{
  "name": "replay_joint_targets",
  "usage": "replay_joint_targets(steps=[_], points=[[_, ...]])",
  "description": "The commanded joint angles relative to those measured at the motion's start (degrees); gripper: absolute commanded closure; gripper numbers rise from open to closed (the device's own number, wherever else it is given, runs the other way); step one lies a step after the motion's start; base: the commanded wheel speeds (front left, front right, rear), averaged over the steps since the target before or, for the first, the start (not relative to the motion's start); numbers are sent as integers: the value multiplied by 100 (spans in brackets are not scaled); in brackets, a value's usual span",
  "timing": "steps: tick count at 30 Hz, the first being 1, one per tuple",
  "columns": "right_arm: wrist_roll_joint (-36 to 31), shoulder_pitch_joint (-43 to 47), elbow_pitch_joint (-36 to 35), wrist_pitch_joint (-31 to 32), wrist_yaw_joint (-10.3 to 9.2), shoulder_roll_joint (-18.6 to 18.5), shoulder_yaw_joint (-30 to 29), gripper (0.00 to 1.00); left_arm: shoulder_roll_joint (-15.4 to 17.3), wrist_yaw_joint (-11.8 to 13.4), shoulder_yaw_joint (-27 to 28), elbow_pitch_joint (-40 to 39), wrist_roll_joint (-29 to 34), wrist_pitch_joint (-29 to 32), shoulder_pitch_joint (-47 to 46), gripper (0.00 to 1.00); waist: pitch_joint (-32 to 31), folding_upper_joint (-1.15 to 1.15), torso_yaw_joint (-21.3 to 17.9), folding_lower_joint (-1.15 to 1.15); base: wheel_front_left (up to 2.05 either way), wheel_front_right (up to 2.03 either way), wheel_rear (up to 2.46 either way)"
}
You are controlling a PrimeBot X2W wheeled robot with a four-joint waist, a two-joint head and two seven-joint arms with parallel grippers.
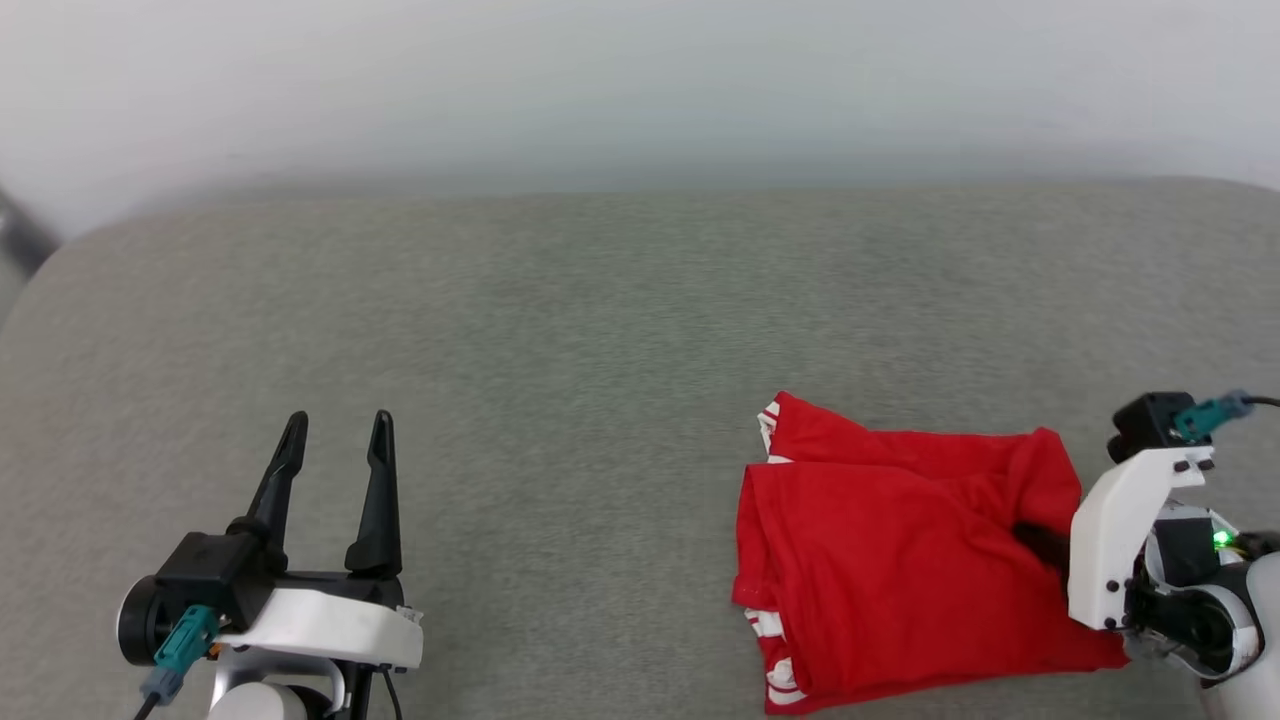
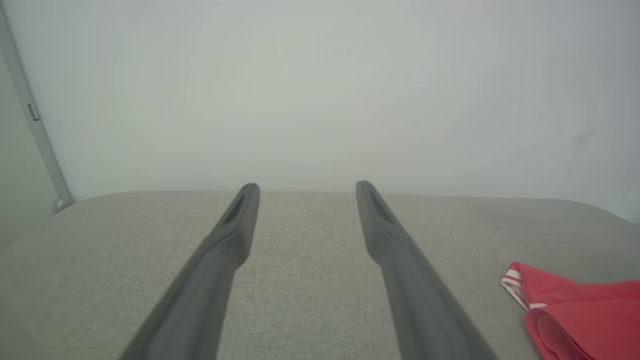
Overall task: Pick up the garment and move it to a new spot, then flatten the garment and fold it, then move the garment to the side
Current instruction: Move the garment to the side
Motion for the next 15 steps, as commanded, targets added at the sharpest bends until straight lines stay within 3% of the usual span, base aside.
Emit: replay_joint_targets(steps=[1,8,15], points=[[-242,-149,52,-64,-5,-128,102,100,-16,-14,1,-34,37,-17,34,0,-95,0,-546,0,0,0,0],[-859,-798,237,-233,-5,-450,164,100,45,-155,-144,-237,118,11,-293,0,483,0,-1498,0,0,0,0],[-1231,-1454,488,-583,-5,-686,-277,100,223,-311,-334,-502,334,202,-1000,0,1436,0,-1924,0,0,0,0]])
